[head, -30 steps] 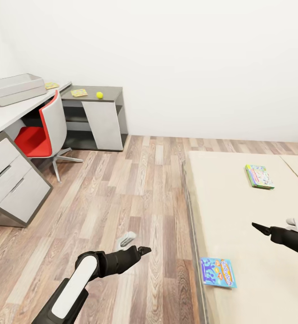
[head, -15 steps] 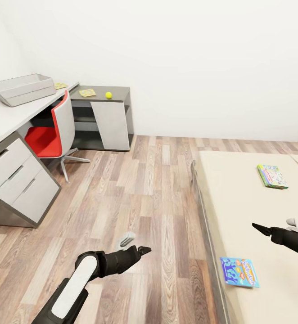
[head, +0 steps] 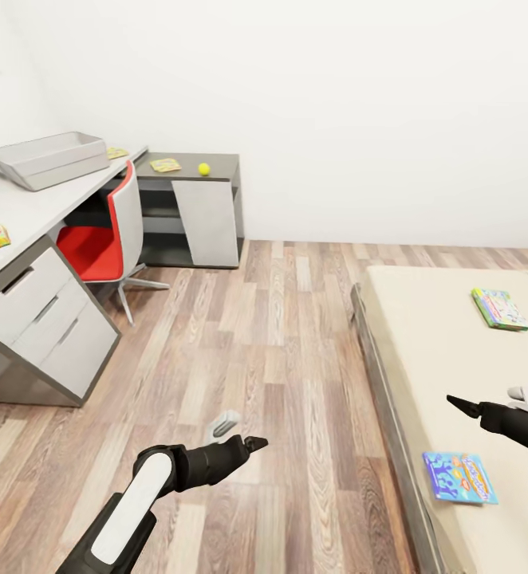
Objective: Put all the toys in the child's room - the three board games (two on the bed and one on the table), the two jigsaw puzzles on the table, and the tennis ball on the table - inside the toy box on the table in the child's room.
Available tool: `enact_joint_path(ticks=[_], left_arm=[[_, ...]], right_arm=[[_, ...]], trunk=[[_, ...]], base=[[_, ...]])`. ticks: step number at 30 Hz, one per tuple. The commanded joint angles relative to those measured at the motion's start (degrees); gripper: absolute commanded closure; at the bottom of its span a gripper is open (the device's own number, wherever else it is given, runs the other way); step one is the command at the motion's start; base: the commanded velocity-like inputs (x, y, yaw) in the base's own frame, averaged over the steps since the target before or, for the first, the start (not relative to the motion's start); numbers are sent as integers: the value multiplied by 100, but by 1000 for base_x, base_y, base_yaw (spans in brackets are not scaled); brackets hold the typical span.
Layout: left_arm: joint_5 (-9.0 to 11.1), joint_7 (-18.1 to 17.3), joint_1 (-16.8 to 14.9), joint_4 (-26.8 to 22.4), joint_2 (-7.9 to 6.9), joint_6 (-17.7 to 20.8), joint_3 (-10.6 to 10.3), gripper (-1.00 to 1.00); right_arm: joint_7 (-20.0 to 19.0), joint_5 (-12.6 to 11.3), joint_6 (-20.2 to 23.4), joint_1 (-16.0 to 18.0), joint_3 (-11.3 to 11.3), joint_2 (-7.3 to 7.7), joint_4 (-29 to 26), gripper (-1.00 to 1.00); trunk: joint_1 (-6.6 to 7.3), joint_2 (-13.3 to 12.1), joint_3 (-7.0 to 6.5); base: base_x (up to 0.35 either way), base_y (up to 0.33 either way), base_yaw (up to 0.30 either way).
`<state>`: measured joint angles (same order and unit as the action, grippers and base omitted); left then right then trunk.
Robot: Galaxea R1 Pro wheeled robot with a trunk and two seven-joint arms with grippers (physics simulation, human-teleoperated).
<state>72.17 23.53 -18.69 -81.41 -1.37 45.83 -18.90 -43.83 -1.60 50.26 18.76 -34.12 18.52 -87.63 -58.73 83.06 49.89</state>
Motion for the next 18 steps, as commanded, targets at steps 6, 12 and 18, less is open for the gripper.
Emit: enact_joint_path(ticks=[6, 12, 18], left_arm=[[60, 55, -3, -6, -7, -4, -8, -100], [60, 55, -3, -6, -7, -4, -8, -100], [62, 51, -3, -6, -9, -4, -14, -100]], right_arm=[[-12, -14, 51, 5, -1, 1, -18, -100], [-12, -15, 53, 5, -1, -1, -23, -100], [-12, -16, 54, 5, 1, -4, -25, -100]], trunk=[[0, 2, 4], [0, 2, 4], [0, 2, 4]], base=[[0, 289, -194], [0, 289, -246], [13, 290, -268]])
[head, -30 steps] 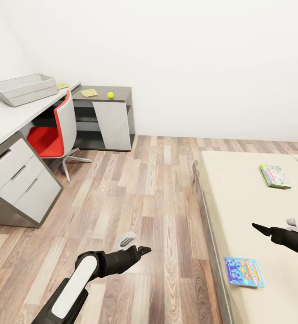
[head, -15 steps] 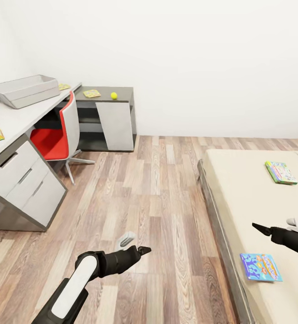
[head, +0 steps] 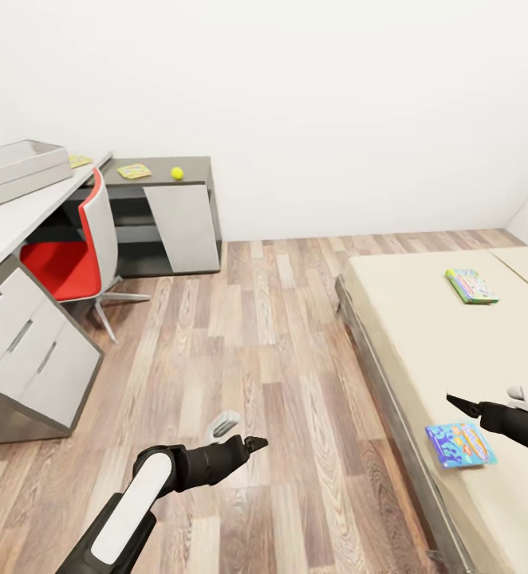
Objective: Put all the toys in the child's room - the three board games (two on the bed and one on the table), the two jigsaw puzzles on the table, and the tennis ball on the table - inside the toy box on the table in the child's room.
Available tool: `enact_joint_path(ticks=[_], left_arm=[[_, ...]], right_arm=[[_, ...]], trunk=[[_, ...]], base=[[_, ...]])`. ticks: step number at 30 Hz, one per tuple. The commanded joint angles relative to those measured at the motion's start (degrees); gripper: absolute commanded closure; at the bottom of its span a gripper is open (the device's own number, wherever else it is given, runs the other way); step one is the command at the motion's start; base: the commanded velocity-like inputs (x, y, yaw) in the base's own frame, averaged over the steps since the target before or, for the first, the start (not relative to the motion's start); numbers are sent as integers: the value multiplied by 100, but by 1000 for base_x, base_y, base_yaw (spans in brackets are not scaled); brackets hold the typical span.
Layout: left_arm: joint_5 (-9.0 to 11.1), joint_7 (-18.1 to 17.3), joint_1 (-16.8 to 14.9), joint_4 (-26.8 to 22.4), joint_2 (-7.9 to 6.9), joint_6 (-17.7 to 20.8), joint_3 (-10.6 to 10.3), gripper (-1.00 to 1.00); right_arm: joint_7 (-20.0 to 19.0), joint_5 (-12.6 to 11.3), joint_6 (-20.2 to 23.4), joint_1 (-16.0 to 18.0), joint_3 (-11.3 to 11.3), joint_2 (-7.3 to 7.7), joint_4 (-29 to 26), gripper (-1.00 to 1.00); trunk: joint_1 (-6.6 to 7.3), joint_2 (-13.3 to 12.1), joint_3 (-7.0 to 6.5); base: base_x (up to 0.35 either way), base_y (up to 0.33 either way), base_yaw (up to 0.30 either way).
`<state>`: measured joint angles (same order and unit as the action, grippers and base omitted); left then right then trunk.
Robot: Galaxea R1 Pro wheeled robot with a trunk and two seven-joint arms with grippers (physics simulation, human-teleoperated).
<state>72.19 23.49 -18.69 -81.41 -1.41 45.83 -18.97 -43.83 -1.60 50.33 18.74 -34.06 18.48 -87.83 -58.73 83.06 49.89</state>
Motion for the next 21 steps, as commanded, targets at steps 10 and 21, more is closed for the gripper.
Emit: enact_joint_path(ticks=[10, 21], left_arm=[[59, 52, 0, -7, -7, -4, -25, -100], [57, 46, 27, -10, -8, -4, -39, -100]], right_arm=[[-11, -16, 47, 6, -5, -2, -6, -100], [-11, -13, 47, 6, -8, 2, -6, -100]], trunk=[[0, 2, 4], [0, 2, 4]], base=[[104, 277, -277], [171, 197, -281]])
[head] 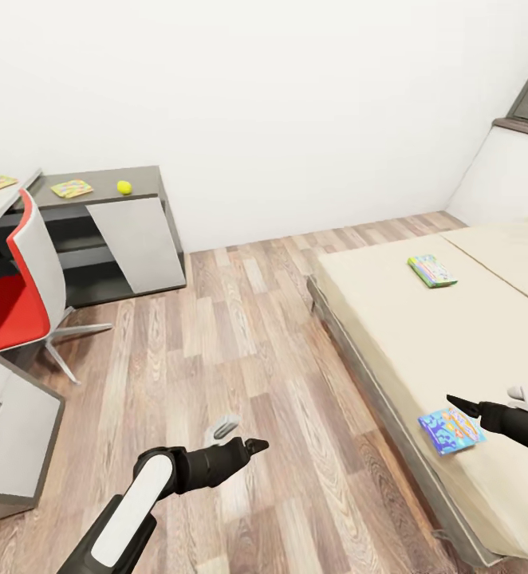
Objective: Put all the toys in the child's room - the three board games (two on the bed and one on the table), the two jigsaw puzzles on the table, and the tennis ball on the table - inside the toy box on the table in the child's room.
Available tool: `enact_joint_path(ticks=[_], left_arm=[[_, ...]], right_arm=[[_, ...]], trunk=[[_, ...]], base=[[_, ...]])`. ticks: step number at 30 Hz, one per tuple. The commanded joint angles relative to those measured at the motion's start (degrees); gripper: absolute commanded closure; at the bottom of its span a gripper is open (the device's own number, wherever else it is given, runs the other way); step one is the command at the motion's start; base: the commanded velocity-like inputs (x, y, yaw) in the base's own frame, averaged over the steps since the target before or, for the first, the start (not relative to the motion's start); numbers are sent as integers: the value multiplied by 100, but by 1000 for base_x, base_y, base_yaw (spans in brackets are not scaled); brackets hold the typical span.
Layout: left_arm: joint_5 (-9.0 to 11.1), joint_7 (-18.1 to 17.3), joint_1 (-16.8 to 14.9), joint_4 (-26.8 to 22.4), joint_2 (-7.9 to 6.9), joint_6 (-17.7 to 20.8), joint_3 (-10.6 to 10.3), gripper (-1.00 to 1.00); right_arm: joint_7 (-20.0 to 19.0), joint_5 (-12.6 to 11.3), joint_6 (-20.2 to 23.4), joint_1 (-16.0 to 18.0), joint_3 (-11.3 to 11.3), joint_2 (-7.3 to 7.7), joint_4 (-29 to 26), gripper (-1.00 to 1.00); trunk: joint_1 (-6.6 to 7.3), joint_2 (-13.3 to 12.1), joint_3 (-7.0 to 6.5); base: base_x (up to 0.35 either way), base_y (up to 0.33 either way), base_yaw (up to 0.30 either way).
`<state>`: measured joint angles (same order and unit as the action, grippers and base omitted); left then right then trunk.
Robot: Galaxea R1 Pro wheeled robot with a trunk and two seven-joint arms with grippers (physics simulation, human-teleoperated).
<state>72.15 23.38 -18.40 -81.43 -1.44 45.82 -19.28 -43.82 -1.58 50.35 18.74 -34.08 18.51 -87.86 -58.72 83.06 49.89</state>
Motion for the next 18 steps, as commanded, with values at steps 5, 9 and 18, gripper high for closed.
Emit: enact_joint_path(ticks=[5, 9, 18], left_arm=[[-14, -5, 5, 12, -1, -10, 4, -100], [-47, -216, 7, 30, -4, -12, 20, -100], [-422, -1631, 33, 230, -28, -238, 22, -100]], right_arm=[[-12, -14, 45, 7, -3, 2, -3, -100], [-12, -12, 45, 7, -3, 3, -3, -100], [-9, -8, 72, 11, -18, 11, -3, -100]], trunk=[[-1, 2, 4], [-1, 2, 4], [-1, 2, 4]], base=[[74, 74, -282], [39, 39, -282], [15, 16, -282]])
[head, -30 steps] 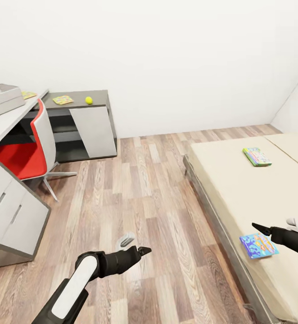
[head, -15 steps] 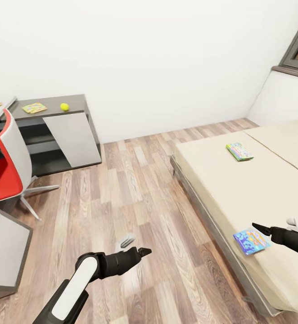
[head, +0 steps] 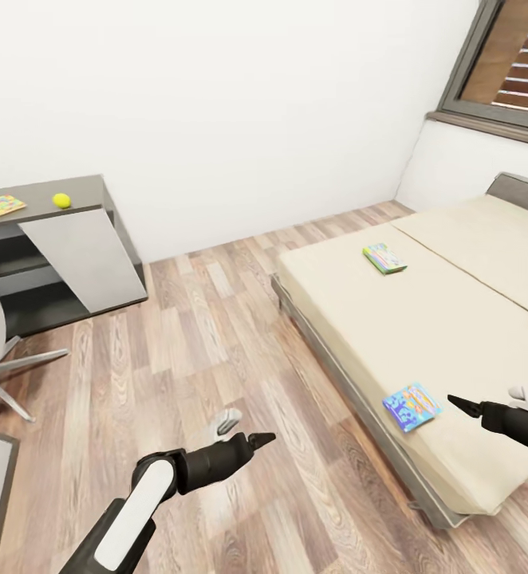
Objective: Put all the toys in the child's room - the three board games (two on the bed and one on the table), the two jigsaw puzzles on the table, and the tennis ball on the table - inside the toy box on the table in the child's room.
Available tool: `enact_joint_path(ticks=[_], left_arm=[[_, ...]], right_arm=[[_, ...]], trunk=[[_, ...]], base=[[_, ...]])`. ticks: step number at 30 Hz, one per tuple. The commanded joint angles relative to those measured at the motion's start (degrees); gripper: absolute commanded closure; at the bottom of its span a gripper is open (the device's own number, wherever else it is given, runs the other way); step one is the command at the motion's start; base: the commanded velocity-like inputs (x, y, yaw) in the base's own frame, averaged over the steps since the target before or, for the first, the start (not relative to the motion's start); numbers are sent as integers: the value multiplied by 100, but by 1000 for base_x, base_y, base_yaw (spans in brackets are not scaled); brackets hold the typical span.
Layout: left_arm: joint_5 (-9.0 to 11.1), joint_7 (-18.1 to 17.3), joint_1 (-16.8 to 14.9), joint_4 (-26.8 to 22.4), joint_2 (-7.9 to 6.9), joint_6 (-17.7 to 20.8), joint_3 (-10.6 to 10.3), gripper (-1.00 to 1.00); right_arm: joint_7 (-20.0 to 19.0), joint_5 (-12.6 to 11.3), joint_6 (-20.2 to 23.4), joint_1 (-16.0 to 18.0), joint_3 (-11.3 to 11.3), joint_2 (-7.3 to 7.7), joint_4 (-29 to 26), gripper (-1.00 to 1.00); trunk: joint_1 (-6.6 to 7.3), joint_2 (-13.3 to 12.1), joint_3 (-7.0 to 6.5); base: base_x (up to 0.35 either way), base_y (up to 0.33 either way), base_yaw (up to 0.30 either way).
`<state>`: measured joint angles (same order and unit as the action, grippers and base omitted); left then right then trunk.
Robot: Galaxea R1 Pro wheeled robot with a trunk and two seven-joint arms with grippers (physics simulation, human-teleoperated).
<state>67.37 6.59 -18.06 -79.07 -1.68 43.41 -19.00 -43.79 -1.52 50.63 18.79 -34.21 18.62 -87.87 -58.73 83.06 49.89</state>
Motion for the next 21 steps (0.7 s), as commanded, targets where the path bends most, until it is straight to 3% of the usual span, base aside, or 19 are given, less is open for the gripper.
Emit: enact_joint_path(ticks=[1, 2, 5, 6, 8, 11, 13, 14, 16, 21], left_arm=[[-81, -242, 1, 101, 0, -115, -3, -100], [-81, -242, 1, 101, 0, -115, -3, -100], [-463, -1144, -21, 620, 30, -585, 7, -100], [-463, -1144, -21, 620, 30, -585, 7, -100], [-641, -1725, -111, 1120, 53, -930, 3, -100], [-703, -2005, -199, 1388, 67, -1088, -8, -100], [-820, -2545, -399, 1910, 120, -1372, -54, -100], [-820, -2545, -399, 1910, 120, -1372, -54, -100], [-960, -2992, -570, 2389, 209, -1613, -122, -100], [-1086, -3297, -691, 2796, 315, -1796, -167, -100]], right_arm=[[-12, -12, 62, 11, -9, 5, -2, -100], [-12, -12, 62, 11, -9, 5, -2, -100], [-9, -13, 152, 42, -14, 40, -4, -100], [-9, -13, 152, 42, -14, 40, -4, -100], [-9, -14, 216, 69, -18, 64, -11, -100], [-7, -14, 241, 81, -19, 74, -20, -100], [-2, -13, 278, 97, -21, 89, -55, -100], [-2, -13, 278, 97, -21, 89, -55, -100], [3, -13, 301, 105, -22, 99, -123, -100], [5, -14, 316, 103, -23, 101, -208, -100]], trunk=[[0, 2, 4], [0, 2, 4], [0, 2, 4], [0, 2, 4], [0, 2, 4], [0, 2, 4], [0, 2, 4], [0, 2, 4], [0, 2, 4], [0, 2, 4]], base=[[7, 7, -282], [7, 7, -282], [4, 4, -282], [3, 3, -282], [2, 3, -282], [2, 2, -282], [1, 1, -282], [1, 1, -282], [1, 1, -271], [1, 1, -215]])
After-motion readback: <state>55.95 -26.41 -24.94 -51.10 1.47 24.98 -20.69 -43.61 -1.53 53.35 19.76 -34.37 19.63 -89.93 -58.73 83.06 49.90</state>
